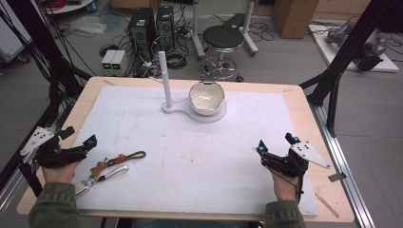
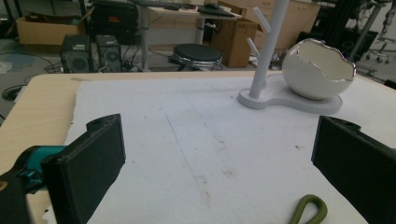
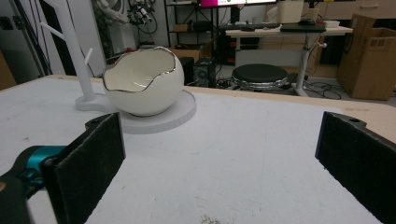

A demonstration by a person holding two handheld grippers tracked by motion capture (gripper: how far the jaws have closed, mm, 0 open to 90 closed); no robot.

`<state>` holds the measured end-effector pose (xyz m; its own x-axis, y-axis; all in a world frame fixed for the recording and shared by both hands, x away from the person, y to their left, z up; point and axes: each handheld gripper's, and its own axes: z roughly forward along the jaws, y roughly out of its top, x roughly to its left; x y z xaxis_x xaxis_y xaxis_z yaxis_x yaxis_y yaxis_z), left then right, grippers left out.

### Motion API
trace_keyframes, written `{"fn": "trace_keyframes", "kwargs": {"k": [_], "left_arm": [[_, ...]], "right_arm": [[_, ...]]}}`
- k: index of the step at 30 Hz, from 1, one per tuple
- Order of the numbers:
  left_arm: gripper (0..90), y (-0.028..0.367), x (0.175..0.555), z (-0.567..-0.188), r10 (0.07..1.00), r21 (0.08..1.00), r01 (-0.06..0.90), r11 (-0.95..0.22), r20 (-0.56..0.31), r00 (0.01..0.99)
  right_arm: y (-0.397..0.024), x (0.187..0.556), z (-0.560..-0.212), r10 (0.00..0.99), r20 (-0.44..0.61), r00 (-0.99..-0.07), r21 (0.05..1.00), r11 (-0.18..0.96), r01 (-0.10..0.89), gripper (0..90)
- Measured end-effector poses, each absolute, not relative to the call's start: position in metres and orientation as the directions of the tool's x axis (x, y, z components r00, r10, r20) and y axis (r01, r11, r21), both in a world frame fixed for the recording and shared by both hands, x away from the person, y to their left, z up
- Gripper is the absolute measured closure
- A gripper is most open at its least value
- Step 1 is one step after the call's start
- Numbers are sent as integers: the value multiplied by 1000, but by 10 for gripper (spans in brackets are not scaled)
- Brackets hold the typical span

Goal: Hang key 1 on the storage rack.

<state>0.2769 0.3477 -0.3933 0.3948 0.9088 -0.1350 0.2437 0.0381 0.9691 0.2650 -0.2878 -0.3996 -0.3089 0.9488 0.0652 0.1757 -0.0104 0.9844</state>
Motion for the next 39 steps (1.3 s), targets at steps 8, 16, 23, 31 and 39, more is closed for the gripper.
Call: {"fn": "trace_keyframes", "kwargs": {"k": [8, 16, 23, 31, 39], "left_arm": [[32, 341, 281, -393, 901, 966, 260, -5, -109, 420], [33, 336, 286, -394, 895, 960, 278, -35, -94, 436], [32, 330, 289, -394, 885, 953, 295, -71, -76, 459], [32, 324, 292, -395, 875, 945, 314, -92, -74, 479], [32, 313, 299, -394, 860, 925, 345, -159, -42, 509]], "right_arm": [[-288, 265, -400, 949, 63, -310, 984, -7, 177, 4], [-287, 265, -400, 947, 61, -314, 983, -3, 183, 4], [-288, 265, -401, 946, 58, -318, 983, 1, 184, 4], [-286, 266, -402, 944, 55, -324, 981, 8, 192, 4], [-285, 267, -402, 943, 42, -329, 982, 23, 190, 4]]}}
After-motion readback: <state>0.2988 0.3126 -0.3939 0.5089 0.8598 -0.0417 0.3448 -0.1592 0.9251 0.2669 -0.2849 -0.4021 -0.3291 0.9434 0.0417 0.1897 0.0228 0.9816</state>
